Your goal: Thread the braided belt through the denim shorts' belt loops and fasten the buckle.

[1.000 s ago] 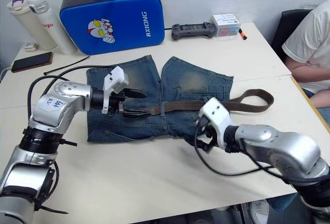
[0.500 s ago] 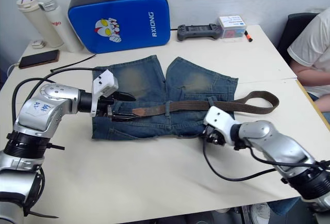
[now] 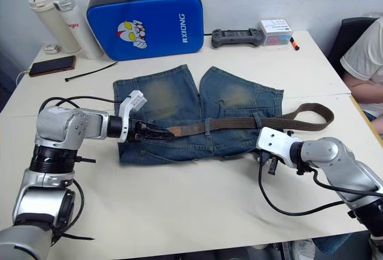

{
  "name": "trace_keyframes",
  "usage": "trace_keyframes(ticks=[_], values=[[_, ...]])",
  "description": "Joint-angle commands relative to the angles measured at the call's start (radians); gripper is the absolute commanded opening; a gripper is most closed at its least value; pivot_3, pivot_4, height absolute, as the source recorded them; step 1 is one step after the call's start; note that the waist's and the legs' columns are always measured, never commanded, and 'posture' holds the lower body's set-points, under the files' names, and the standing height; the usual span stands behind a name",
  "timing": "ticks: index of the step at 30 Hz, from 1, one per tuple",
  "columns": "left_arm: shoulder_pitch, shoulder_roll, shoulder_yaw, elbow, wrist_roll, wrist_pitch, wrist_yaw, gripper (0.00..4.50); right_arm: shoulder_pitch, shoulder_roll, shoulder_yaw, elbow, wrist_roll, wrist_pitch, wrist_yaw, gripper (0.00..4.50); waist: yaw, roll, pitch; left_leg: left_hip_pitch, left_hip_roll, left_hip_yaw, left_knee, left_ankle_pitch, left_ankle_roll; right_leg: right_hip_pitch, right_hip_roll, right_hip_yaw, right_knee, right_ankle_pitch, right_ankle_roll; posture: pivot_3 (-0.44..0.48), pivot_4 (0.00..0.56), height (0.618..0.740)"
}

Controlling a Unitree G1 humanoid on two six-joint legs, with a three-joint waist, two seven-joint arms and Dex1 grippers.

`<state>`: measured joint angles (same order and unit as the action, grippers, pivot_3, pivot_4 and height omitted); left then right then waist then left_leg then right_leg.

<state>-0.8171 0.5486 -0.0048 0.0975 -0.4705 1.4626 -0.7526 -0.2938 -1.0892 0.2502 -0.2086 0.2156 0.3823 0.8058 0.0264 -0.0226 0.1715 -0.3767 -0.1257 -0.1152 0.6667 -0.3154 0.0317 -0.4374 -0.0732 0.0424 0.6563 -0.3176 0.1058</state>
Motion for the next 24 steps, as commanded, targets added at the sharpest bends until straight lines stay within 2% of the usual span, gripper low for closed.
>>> trace_keyframes(ticks=[1,7,9,11,17,18,19,24], values=[[-0.031,-0.035,0.032,-0.015,-0.045,0.091,0.025,4.50,0.015,0.017,-0.042,-0.015,-0.030,0.018,0.010,0.04,0.000,0.000,0.000,0.000,0.000,0.000,0.000,0.000,0.000,0.000,0.000,0.000,0.000,0.000,0.000,0.000,0.150,0.740],[-0.039,-0.092,0.029,-0.016,-0.062,0.123,0.057,4.50,0.023,0.042,-0.064,-0.025,-0.053,0.033,0.015,0.04,-0.001,0.000,0.000,0.000,0.000,0.000,0.001,0.000,0.000,0.000,0.000,0.000,0.000,0.000,0.000,0.000,0.150,0.740],[-0.047,-0.117,0.055,-0.004,-0.064,0.130,0.073,3.96,0.026,0.048,-0.070,-0.027,-0.062,0.037,0.019,0.00,-0.001,0.000,0.000,0.000,0.000,0.000,0.001,0.000,0.000,0.000,0.000,0.000,0.000,0.000,0.000,0.000,0.150,0.740],[-0.054,-0.125,0.064,0.009,-0.061,0.126,0.083,3.23,0.029,0.054,-0.074,-0.028,-0.067,0.041,0.022,0.00,0.000,0.000,0.000,0.000,0.000,0.000,0.001,0.000,0.000,0.000,0.000,0.000,0.000,0.000,0.000,0.000,0.150,0.740],[-0.054,-0.119,0.084,0.041,-0.050,0.098,0.115,0.59,0.057,0.065,-0.093,-0.030,-0.081,0.049,0.025,0.00,0.000,0.000,0.000,0.000,0.000,0.000,0.001,0.000,0.000,0.000,0.000,0.000,0.000,0.000,0.000,0.000,0.150,0.740],[-0.054,-0.118,0.088,0.042,-0.052,0.098,0.118,0.29,0.060,0.066,-0.095,-0.031,-0.082,0.050,0.026,0.00,0.000,0.000,0.000,0.000,0.000,0.000,0.001,0.000,0.000,0.001,0.000,0.000,0.000,0.000,0.000,0.000,0.150,0.740],[-0.054,-0.117,0.090,0.043,-0.054,0.098,0.120,0.09,0.062,0.067,-0.096,-0.031,-0.084,0.050,0.026,0.00,0.000,0.000,0.000,0.000,0.000,0.000,0.001,0.000,0.000,0.001,0.000,0.000,0.000,0.000,0.000,0.000,0.150,0.740],[-0.051,-0.106,0.117,0.040,-0.067,0.117,0.122,0.09,0.053,0.081,-0.094,-0.019,-0.097,0.052,0.035,0.00,-0.001,0.000,0.000,0.000,0.000,0.000,0.001,0.000,0.000,0.001,0.000,0.000,0.000,0.000,0.000,0.000,0.150,0.740]])
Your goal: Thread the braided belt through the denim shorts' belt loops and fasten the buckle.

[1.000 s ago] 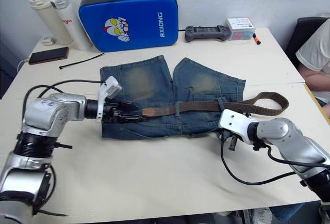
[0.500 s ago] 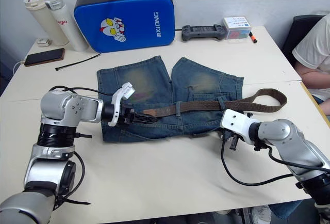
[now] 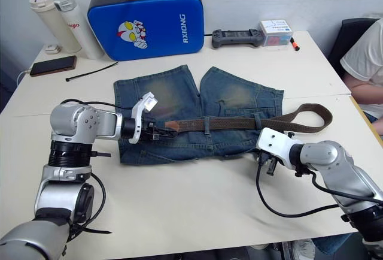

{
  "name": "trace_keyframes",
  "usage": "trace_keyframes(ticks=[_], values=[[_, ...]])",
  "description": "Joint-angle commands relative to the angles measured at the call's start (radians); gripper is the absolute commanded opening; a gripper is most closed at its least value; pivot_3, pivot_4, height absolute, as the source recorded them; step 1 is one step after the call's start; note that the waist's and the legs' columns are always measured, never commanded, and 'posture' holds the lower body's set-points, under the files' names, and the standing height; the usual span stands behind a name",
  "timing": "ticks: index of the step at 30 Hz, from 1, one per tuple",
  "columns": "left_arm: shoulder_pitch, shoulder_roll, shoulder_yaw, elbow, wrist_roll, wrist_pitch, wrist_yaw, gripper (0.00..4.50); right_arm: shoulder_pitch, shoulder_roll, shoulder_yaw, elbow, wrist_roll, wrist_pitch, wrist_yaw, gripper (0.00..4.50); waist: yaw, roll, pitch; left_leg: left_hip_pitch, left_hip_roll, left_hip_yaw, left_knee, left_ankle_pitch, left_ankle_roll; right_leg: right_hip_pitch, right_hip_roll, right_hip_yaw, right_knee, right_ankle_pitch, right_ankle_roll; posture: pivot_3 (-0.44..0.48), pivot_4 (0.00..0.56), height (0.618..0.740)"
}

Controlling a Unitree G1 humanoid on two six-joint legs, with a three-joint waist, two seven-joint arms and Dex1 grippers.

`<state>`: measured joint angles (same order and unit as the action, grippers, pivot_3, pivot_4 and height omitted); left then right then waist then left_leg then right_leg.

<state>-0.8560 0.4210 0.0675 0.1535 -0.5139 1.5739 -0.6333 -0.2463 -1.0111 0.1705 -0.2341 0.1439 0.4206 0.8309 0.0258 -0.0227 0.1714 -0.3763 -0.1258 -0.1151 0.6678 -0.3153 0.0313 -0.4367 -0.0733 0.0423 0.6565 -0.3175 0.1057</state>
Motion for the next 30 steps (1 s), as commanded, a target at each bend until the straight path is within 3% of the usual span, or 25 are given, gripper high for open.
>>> trace_keyframes(ticks=[1,7,12,14,20,23,30], values=[[-0.012,0.026,0.053,-0.016,-0.025,0.009,0.004,0.09,0.006,0.004,-0.014,0.009,-0.028,0.014,0.013,0.00,0.000,0.000,0.000,0.000,0.000,0.000,0.000,0.000,0.000,0.000,0.000,0.000,0.000,0.000,0.000,0.000,0.150,0.740],[0.012,0.139,0.089,-0.036,-0.070,0.041,-0.024,0.09,0.011,-0.001,-0.014,0.031,-0.046,0.013,0.025,0.00,-0.002,0.000,0.000,0.000,0.000,0.000,0.000,0.000,0.000,0.000,0.000,0.000,0.000,0.000,0.000,0.000,0.150,0.740],[0.070,0.358,0.048,-0.013,-0.099,0.000,-0.128,0.09,0.005,-0.004,-0.016,0.053,-0.049,0.012,0.037,0.00,-0.003,0.000,0.000,0.000,0.000,0.000,-0.001,0.000,0.000,-0.001,0.000,0.000,0.000,0.000,0.000,0.000,0.150,0.740],[0.079,0.407,0.030,-0.002,-0.099,-0.022,-0.149,0.09,0.001,-0.005,-0.016,0.062,-0.053,0.006,0.044,0.00,-0.001,0.000,0.000,0.001,0.000,0.000,-0.001,0.000,0.000,0.000,0.000,0.000,0.000,0.000,0.000,0.000,0.150,0.740],[0.110,0.458,-0.027,-0.011,-0.069,-0.109,-0.168,0.09,-0.019,0.010,-0.016,0.095,-0.068,-0.015,0.066,0.00,0.003,0.000,0.000,0.005,-0.001,-0.006,-0.001,0.000,0.000,0.010,-0.002,-0.005,-0.004,0.000,0.000,0.000,0.150,0.740],[0.125,0.429,-0.027,-0.013,-0.073,-0.154,-0.167,0.09,-0.030,0.020,-0.016,0.110,-0.070,-0.026,0.074,0.00,-0.001,0.000,0.000,0.005,-0.001,-0.006,-0.002,0.000,0.000,0.009,-0.002,-0.005,-0.004,0.000,0.000,0.000,0.150,0.740],[0.120,0.476,-0.012,0.045,-0.065,-0.197,-0.197,3.13,-0.030,0.008,-0.034,0.124,-0.089,-0.047,0.081,0.00,-0.002,0.000,0.000,0.005,-0.001,-0.006,-0.001,0.000,0.000,0.009,-0.002,-0.005,-0.004,0.000,0.000,0.000,0.150,0.740]])
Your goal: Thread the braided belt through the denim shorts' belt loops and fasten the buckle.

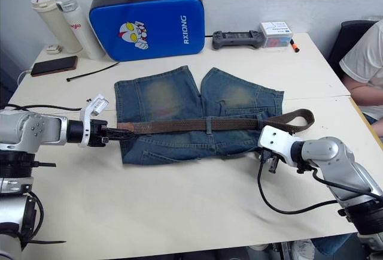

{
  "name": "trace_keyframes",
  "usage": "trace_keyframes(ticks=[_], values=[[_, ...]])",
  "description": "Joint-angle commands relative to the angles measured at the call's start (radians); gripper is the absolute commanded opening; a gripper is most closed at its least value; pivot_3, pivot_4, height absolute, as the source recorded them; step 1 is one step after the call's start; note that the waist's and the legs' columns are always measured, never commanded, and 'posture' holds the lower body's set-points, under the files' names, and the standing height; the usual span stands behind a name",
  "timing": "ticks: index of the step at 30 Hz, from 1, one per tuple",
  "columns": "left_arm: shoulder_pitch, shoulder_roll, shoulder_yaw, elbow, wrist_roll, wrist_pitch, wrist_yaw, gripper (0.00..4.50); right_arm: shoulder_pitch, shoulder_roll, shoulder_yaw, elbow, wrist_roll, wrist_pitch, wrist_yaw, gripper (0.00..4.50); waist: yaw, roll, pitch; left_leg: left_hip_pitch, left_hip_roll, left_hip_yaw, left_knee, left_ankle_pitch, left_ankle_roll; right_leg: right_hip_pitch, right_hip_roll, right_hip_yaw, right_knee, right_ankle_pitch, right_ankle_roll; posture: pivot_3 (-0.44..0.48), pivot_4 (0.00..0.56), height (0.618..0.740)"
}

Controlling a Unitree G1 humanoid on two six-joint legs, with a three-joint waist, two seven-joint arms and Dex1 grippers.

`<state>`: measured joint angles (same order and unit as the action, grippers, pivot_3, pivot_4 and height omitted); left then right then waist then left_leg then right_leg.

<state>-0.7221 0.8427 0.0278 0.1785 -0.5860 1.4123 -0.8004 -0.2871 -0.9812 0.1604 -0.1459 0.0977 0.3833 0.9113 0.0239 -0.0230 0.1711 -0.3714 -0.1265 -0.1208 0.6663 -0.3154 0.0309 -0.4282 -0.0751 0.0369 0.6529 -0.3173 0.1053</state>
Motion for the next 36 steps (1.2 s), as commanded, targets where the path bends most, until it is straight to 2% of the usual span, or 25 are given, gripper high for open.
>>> trace_keyframes(ticks=[1,3,4,8,11,16,20,22,23,25,30,32,34,36], values=[[-0.011,0.072,0.027,0.022,0.006,-0.041,-0.043,3.69,0.014,-0.033,-0.032,0.045,-0.046,-0.021,0.003,0.00,0.000,0.000,0.000,0.000,0.000,0.000,0.000,0.000,0.000,0.000,0.000,0.000,0.000,0.000,0.000,0.000,0.150,0.740],[-0.006,0.112,0.014,0.017,0.007,-0.061,-0.071,4.30,0.017,-0.053,-0.051,0.068,-0.050,-0.039,0.006,0.00,0.000,0.000,0.000,0.000,0.000,0.000,0.000,0.000,0.000,0.000,0.000,0.000,0.000,0.000,0.000,0.000,0.150,0.740],[-0.005,0.128,0.010,0.022,0.007,-0.071,-0.086,4.43,0.014,-0.063,-0.060,0.088,-0.054,-0.054,0.008,0.00,0.002,0.000,0.000,0.000,0.000,0.000,0.000,0.000,0.000,0.000,0.000,0.000,0.000,0.000,0.000,0.000,0.150,0.740],[0.021,0.192,-0.005,-0.017,-0.018,-0.093,-0.164,4.43,-0.028,-0.128,-0.080,0.256,-0.091,-0.167,0.027,0.00,0.008,0.001,0.001,-0.001,-0.002,-0.001,0.000,0.000,0.001,0.000,-0.002,-0.001,-0.001,0.000,0.000,0.000,0.150,0.740],[0.044,0.204,-0.009,-0.055,-0.029,-0.100,-0.195,4.43,-0.084,-0.163,-0.063,0.383,-0.129,-0.273,0.050,0.00,0.007,0.004,0.002,-0.001,-0.002,0.000,-0.001,0.000,0.001,0.000,-0.002,-0.001,-0.001,0.000,0.000,0.000,0.150,0.740],[0.055,0.174,-0.013,-0.129,-0.060,-0.081,-0.209,4.43,-0.252,-0.166,-0.018,0.634,-0.218,-0.479,0.066,0.00,-0.006,0.010,0.006,-0.001,-0.002,0.001,-0.002,0.000,0.001,-0.001,-0.002,0.000,0.000,0.000,0.000,0.000,0.150,0.740],[0.059,0.143,-0.022,-0.166,-0.075,-0.085,-0.207,4.43,-0.304,-0.132,-0.037,0.679,-0.178,-0.485,0.125,0.00,-0.014,0.011,0.007,-0.001,0.000,0.002,-0.003,0.000,0.000,-0.003,-0.001,0.000,0.000,0.000,-0.001,0.000,0.150,0.740],[0.055,0.132,-0.025,-0.171,-0.077,-0.089,-0.205,4.50,-0.305,-0.124,-0.057,0.669,-0.168,-0.494,0.117,0.81,-0.021,0.011,0.007,-0.001,0.000,0.001,-0.003,0.000,0.000,-0.003,0.000,0.000,0.000,-0.001,-0.001,0.000,0.150,0.740],[0.055,0.129,-0.029,-0.176,-0.076,-0.099,-0.207,4.50,-0.297,-0.134,-0.067,0.650,-0.164,-0.486,0.124,1.05,-0.024,0.011,0.007,-0.001,0.000,0.001,-0.003,0.000,0.000,-0.003,0.000,0.000,0.000,-0.001,-0.001,0.000,0.150,0.740],[0.055,0.127,-0.035,-0.183,-0.071,-0.118,-0.213,4.50,-0.290,-0.152,-0.090,0.617,-0.154,-0.469,0.134,1.97,-0.025,0.011,0.007,-0.001,0.000,0.002,-0.003,0.000,0.000,-0.003,0.000,0.000,0.000,-0.001,-0.001,0.000,0.150,0.740],[0.051,0.077,0.002,-0.211,-0.101,-0.206,-0.246,4.50,-0.283,-0.174,-0.228,0.435,-0.030,-0.113,0.153,4.39,-0.025,0.014,0.007,-0.002,0.000,0.002,-0.003,0.000,0.000,-0.004,0.000,0.000,0.000,-0.001,-0.001,0.000,0.150,0.740],[0.056,0.060,0.002,-0.227,-0.099,-0.250,-0.254,4.50,-0.259,-0.147,-0.303,0.309,0.070,0.062,0.150,4.47,-0.025,0.014,0.008,-0.003,0.001,0.001,-0.003,0.000,0.000,-0.004,0.000,0.000,0.000,-0.001,-0.001,0.000,0.150,0.740],[0.063,0.038,-0.001,-0.246,-0.088,-0.311,-0.257,4.50,-0.247,-0.053,-0.425,0.118,0.284,0.394,0.090,4.47,-0.025,0.014,0.007,-0.003,0.001,0.001,-0.002,0.000,0.000,-0.004,0.000,0.000,0.000,-0.001,-0.001,0.000,0.150,0.740],[0.059,0.031,-0.012,-0.249,-0.098,-0.329,-0.285,4.50,-0.242,0.115,-0.584,-0.080,0.498,0.747,-0.038,4.47,-0.026,0.013,0.007,-0.003,0.002,0.000,-0.002,0.000,-0.001,-0.003,0.001,0.000,0.000,-0.001,-0.001,0.000,0.150,0.740]])
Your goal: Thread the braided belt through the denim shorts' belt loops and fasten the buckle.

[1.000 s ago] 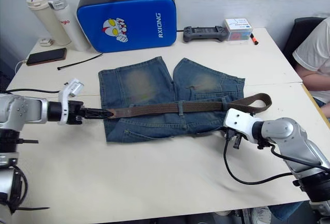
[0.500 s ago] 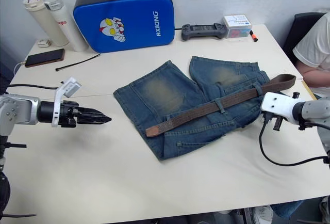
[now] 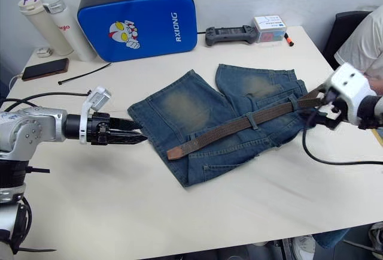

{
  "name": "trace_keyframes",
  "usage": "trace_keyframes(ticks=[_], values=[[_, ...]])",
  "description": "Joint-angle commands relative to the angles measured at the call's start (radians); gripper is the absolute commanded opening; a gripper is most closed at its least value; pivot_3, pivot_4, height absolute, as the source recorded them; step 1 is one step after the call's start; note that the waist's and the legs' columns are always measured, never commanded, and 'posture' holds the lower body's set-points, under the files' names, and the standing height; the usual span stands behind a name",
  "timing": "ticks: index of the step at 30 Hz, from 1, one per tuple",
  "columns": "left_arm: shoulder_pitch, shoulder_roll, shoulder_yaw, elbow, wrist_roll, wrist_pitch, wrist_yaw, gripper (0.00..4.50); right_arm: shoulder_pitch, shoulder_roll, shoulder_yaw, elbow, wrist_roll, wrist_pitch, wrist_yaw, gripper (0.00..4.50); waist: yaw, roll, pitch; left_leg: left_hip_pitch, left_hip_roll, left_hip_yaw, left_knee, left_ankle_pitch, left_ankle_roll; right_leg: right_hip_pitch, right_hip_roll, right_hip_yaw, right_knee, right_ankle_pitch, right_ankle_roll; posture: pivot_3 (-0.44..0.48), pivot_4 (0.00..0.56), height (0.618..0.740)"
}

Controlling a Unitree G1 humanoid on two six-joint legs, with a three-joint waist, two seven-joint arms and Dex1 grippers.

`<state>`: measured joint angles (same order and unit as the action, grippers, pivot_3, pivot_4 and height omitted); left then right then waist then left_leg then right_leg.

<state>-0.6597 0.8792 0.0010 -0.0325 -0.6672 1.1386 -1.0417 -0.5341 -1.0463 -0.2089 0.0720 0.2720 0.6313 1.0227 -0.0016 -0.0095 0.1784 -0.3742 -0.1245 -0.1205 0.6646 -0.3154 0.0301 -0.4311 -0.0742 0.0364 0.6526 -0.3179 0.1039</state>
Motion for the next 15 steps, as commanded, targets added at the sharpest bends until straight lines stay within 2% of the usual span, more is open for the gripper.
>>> trace_keyframes(ticks=[1,4,8,11,15], values=[[-0.006,-0.005,0.010,-0.034,-0.022,-0.055,-0.055,4.50,0.001,0.267,-0.284,-0.371,0.398,0.643,-0.196,4.47,0.001,-0.001,0.000,0.000,0.000,-0.001,0.000,0.000,0.000,0.000,0.000,0.000,0.000,0.000,0.000,0.000,0.150,0.740],[-0.010,-0.007,-0.002,-0.027,-0.011,-0.064,-0.063,4.50,0.024,0.537,-0.446,-0.549,0.565,0.945,-0.311,4.47,0.006,-0.001,0.000,0.000,0.001,-0.003,0.000,0.000,-0.001,0.000,0.001,-0.001,0.001,0.000,-0.001,0.000,0.150,0.740],[0.006,-0.010,-0.013,-0.051,0.033,-0.133,-0.046,4.50,0.106,0.786,-0.532,-0.573,0.812,0.983,-0.557,4.47,0.021,-0.001,0.000,-0.001,-0.001,-0.003,0.000,0.000,-0.001,0.001,0.000,-0.001,0.002,0.001,-0.001,0.000,0.150,0.740],[0.018,-0.005,-0.018,-0.069,0.063,-0.189,-0.041,4.50,0.160,0.860,-0.542,-0.540,0.939,0.983,-0.737,4.47,0.024,-0.001,0.000,0.000,-0.002,-0.003,0.000,0.000,0.001,0.001,-0.002,-0.001,0.002,0.001,-0.001,0.000,0.150,0.740],[0.121,0.058,0.028,-0.177,0.076,-0.311,-0.103,4.50,0.244,0.905,-0.528,-0.440,1.127,0.972,-0.945,4.47,0.016,-0.001,-0.001,0.001,-0.002,-0.002,-0.002,0.000,0.001,0.001,-0.002,-0.001,0.002,0.001,-0.001,0.000,0.150,0.740]])
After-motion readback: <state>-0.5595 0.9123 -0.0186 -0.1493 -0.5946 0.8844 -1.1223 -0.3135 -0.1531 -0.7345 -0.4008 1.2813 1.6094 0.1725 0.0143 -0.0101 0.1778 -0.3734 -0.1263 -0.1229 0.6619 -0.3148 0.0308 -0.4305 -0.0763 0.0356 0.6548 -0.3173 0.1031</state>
